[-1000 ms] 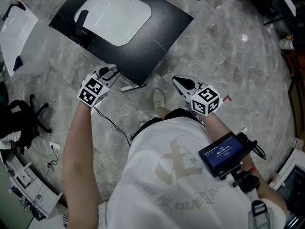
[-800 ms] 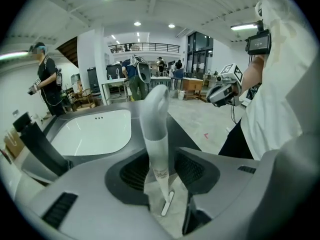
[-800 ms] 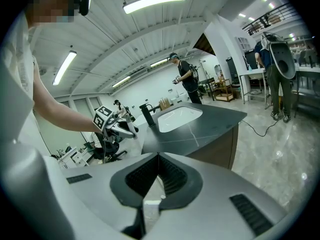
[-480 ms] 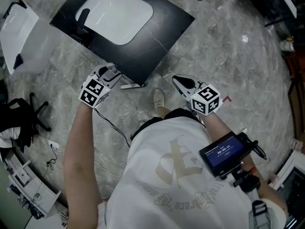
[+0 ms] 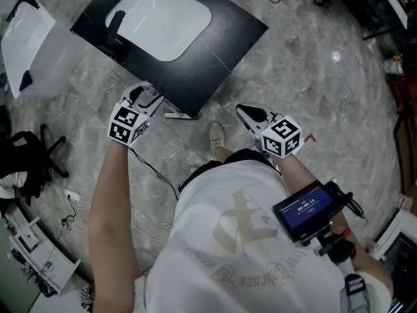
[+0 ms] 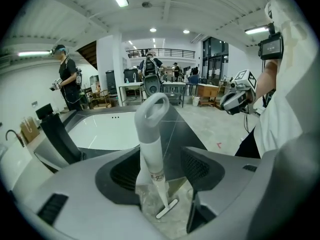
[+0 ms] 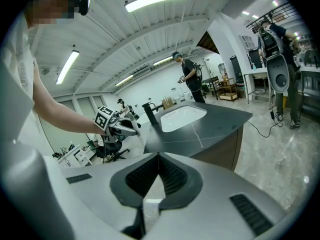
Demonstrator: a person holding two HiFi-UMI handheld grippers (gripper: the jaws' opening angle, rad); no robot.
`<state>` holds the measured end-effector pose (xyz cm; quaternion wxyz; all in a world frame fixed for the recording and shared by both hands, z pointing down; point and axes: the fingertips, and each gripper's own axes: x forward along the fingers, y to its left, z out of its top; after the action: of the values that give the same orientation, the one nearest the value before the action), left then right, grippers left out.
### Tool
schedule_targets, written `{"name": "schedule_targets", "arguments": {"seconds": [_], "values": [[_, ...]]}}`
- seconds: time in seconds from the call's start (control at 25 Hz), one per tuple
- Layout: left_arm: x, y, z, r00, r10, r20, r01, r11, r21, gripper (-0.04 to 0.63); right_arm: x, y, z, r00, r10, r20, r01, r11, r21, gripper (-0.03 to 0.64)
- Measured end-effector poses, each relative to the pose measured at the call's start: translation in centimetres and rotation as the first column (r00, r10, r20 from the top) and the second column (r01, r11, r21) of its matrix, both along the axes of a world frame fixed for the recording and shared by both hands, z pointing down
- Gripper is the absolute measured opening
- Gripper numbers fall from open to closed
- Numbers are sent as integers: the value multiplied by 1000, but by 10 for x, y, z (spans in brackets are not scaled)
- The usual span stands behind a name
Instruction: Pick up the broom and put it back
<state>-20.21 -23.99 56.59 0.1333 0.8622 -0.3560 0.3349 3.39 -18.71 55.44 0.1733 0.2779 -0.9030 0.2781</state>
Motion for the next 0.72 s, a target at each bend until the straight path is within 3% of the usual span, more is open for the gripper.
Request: {"name": "schedule_targets", "arguments": {"seconds": [0.4,0.72], "values": [[-7,-4,-10,995,-89,-33,89,996,19,267,3,-3,-2,1000,-20,2,20,1000,0,18],[-37,18,-29,951,-269,-155,276,961,24,267,-13,2,-6,998,-58,16,58,998,16,18]]}}
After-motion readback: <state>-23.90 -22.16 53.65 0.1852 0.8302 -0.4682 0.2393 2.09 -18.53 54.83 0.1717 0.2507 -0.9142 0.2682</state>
